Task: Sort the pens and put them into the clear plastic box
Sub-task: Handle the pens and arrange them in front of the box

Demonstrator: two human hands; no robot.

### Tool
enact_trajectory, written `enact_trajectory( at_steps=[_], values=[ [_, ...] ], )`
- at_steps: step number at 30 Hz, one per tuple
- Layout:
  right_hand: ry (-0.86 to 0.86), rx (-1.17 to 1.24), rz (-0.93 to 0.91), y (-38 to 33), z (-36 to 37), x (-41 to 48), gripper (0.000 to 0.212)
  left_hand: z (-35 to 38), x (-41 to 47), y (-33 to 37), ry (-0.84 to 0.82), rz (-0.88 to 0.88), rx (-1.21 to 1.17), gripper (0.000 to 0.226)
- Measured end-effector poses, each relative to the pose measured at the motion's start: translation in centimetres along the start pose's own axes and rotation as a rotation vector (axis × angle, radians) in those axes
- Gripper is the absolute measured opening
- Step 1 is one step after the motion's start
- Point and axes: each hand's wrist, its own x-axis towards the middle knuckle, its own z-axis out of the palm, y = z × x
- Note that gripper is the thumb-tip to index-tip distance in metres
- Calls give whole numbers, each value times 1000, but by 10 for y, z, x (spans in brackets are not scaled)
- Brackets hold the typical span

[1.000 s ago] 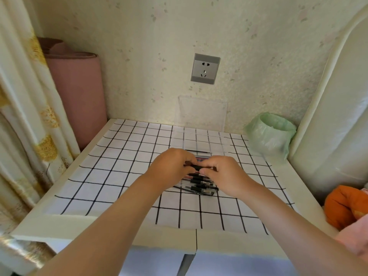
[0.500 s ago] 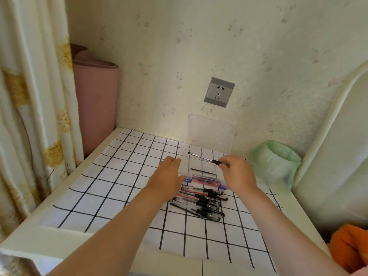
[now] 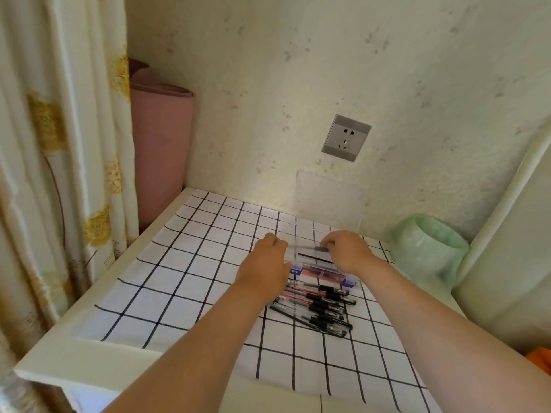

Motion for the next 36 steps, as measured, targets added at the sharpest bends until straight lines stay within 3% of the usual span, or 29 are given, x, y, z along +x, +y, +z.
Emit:
enact_trajectory(
  at_steps=[4, 9, 16, 19, 24, 30, 36],
  values=[
    [-124, 88, -13, -2, -2, -2, 39, 2, -1, 3, -36, 49, -30, 42],
    [-133, 104, -44, 0, -3, -10, 43, 0, 0, 1, -48, 58, 31, 46],
    [181, 198, -170, -7, -11, -56, 31, -12, -2, 9, -76, 59, 80, 53],
    [158, 162, -219, -13, -11, -92, 23, -18, -6, 18, -49, 112, 93, 39],
    [-101, 126, -187, -8, -13, -130, 12, -28, -19, 40, -289, 116, 78, 18],
    [-158, -16, -193, 1, -14, -151, 15, -35, -23, 53, -477, 78, 89, 15],
    [-61, -112, -252, 6, -5, -156, 15, -27, -22, 59, -538, 114, 150, 22]
  ],
)
